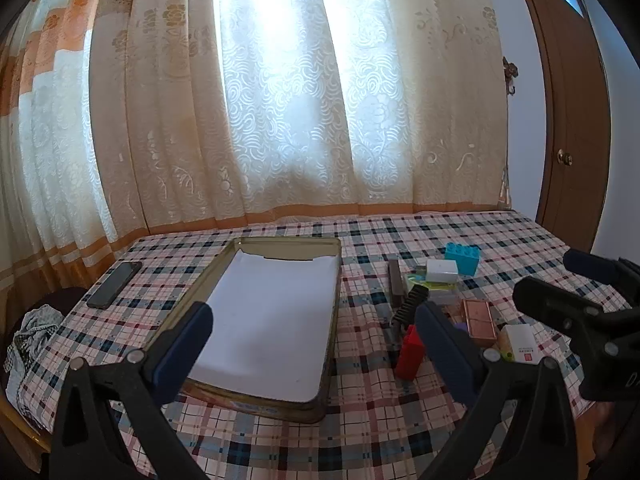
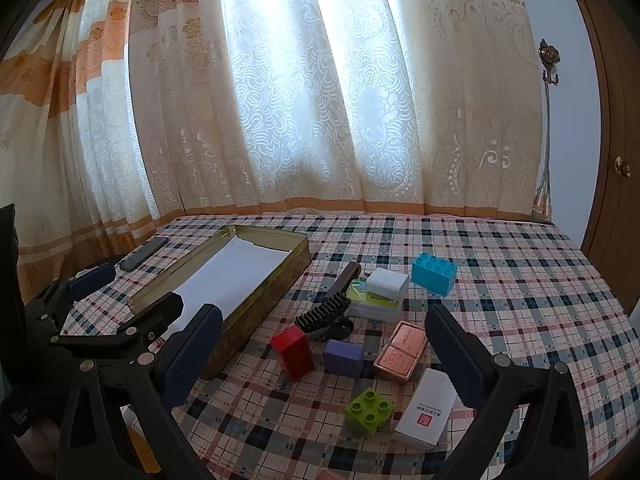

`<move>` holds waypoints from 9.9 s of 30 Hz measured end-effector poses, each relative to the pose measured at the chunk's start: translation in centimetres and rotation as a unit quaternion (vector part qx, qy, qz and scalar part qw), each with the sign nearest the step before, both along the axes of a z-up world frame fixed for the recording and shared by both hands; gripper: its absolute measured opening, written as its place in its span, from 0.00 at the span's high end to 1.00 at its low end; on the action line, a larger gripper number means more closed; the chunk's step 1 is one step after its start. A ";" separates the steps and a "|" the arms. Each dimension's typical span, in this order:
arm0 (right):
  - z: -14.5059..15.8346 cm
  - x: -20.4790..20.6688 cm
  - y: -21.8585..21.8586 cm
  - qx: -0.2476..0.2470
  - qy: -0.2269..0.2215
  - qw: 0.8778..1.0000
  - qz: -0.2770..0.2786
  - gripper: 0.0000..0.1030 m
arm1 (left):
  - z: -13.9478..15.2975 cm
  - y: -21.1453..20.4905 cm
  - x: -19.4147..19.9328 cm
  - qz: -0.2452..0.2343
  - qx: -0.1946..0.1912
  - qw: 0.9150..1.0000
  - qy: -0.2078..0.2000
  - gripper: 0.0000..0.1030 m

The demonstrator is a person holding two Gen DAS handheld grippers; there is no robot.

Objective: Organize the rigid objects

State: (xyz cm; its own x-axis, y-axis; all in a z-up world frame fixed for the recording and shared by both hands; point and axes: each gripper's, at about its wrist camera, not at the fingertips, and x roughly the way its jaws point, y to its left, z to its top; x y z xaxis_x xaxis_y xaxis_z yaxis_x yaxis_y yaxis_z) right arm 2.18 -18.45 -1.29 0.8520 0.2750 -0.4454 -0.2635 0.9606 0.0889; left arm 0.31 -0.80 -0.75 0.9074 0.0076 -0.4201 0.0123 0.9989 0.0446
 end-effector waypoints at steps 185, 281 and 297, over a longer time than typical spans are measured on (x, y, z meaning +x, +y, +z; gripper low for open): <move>-8.2 -2.5 -4.4 -0.024 -0.137 0.986 -0.095 0.58 | -7.4 -4.5 1.6 -0.067 -0.009 0.996 -0.051 0.70; -8.5 -4.5 10.0 -0.059 -0.130 0.989 0.046 0.57 | -7.6 6.9 1.1 0.053 -0.047 0.995 -0.069 0.70; -6.4 -1.9 11.1 -0.030 -0.077 0.993 0.082 0.57 | -6.0 9.0 4.1 0.029 -0.052 0.998 -0.024 0.70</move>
